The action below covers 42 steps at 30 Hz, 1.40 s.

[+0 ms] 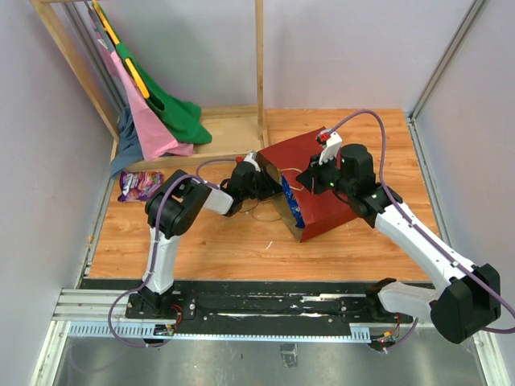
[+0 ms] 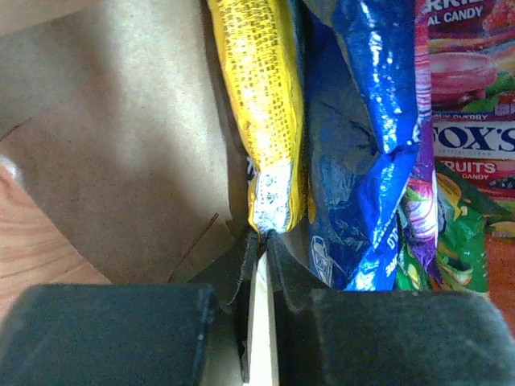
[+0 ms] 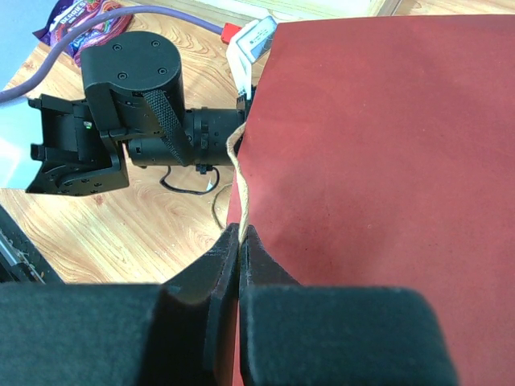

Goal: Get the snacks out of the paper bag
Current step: Take out the snack from the paper bag, then place the snack at the center of the board.

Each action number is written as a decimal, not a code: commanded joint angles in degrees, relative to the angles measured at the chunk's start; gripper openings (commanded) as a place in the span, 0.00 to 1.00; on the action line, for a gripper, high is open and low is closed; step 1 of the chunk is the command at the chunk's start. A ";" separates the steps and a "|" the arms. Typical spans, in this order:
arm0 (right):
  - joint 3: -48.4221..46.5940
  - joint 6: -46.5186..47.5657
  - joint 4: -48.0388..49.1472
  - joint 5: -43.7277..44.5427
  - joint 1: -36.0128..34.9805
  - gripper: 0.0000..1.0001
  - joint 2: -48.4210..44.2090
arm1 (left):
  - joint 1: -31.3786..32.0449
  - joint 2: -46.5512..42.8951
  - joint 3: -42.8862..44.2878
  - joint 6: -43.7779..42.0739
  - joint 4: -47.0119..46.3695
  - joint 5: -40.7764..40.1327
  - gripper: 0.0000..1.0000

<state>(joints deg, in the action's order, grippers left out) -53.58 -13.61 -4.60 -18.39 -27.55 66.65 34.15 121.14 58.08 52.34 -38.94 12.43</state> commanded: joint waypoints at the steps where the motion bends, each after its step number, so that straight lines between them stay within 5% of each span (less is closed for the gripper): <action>1: 0.61 1.03 0.37 0.29 0.92 0.01 0.07 | 0.83 0.03 -0.27 -0.55 -0.71 -0.47 0.07; 12: 0.67 1.41 0.11 0.50 0.92 0.01 -0.38 | 0.82 -13.85 -8.56 -7.96 4.34 -5.25 0.01; 18: 0.74 1.26 0.11 0.38 0.94 0.01 -0.53 | 0.74 -24.96 -11.61 -16.13 15.37 -7.59 0.00; 23: 0.84 0.82 0.38 -0.11 0.92 0.01 -0.80 | 0.74 -36.24 -15.68 -18.42 24.60 -17.53 0.01; 30: 1.11 0.36 0.64 -0.48 0.83 0.01 -1.69 | -1.58 -48.12 -16.33 -8.89 46.19 -38.12 0.01; 37: 1.36 -0.14 1.00 -1.01 0.78 0.01 -2.09 | -9.69 -55.98 -16.53 -0.88 57.52 -44.08 0.01; 42: 1.37 -0.28 1.00 -1.12 0.74 0.01 -2.46 | -14.34 -53.28 -12.74 5.89 68.03 -51.49 0.01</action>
<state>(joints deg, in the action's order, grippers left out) -52.71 -13.39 -4.54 -18.74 -27.55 65.71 21.78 65.65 41.71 51.35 18.61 -29.63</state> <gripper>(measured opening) 0.014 0.012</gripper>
